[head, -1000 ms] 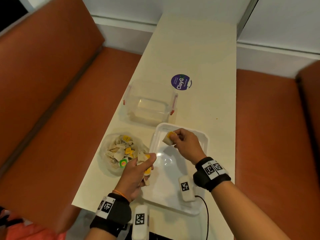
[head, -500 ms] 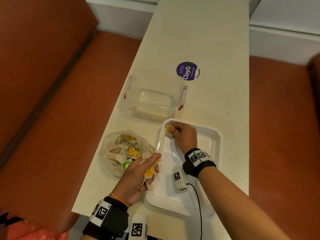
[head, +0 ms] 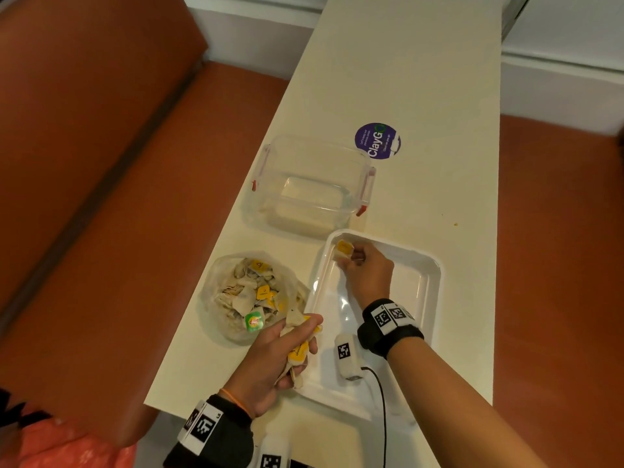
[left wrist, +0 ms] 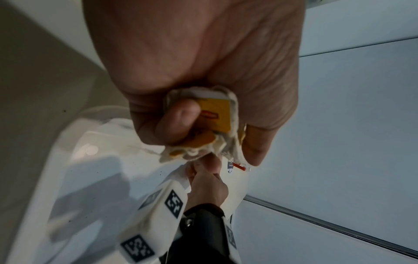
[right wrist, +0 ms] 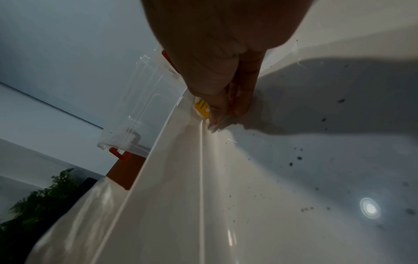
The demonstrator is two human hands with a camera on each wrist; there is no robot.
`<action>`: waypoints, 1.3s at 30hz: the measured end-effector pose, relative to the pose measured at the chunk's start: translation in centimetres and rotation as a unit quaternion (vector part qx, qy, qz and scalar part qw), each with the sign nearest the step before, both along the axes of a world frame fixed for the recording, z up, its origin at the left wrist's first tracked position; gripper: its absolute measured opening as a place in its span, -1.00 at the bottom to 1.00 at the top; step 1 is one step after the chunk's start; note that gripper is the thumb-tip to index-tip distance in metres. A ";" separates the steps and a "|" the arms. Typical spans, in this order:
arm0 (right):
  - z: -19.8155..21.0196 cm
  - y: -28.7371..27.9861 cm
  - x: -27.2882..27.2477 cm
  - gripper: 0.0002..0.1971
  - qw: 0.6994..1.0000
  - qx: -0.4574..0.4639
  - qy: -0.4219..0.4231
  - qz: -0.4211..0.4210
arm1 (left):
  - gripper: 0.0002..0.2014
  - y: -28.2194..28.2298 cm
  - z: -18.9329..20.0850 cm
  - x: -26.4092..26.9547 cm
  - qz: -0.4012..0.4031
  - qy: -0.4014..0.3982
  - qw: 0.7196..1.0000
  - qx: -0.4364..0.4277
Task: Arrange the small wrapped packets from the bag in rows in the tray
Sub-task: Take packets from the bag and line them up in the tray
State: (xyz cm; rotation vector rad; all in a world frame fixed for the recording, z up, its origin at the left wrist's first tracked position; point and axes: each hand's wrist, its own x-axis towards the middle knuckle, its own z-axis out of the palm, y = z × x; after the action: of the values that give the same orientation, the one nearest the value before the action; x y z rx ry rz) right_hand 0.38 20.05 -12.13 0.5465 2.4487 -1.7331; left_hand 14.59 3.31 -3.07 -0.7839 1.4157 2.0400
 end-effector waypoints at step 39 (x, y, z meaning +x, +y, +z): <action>1.0 1.1 0.0 -0.38 0.945 0.281 0.037 0.164 | -0.73 1.9 -2.1 2.9 -0.069 -0.019 0.990 -0.119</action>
State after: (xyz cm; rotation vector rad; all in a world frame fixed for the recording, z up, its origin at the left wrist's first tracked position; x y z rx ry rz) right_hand 0.36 21.16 -11.12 0.0887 2.8767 -0.9412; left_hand 17.50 5.17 -5.14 -0.7918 1.6634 1.7644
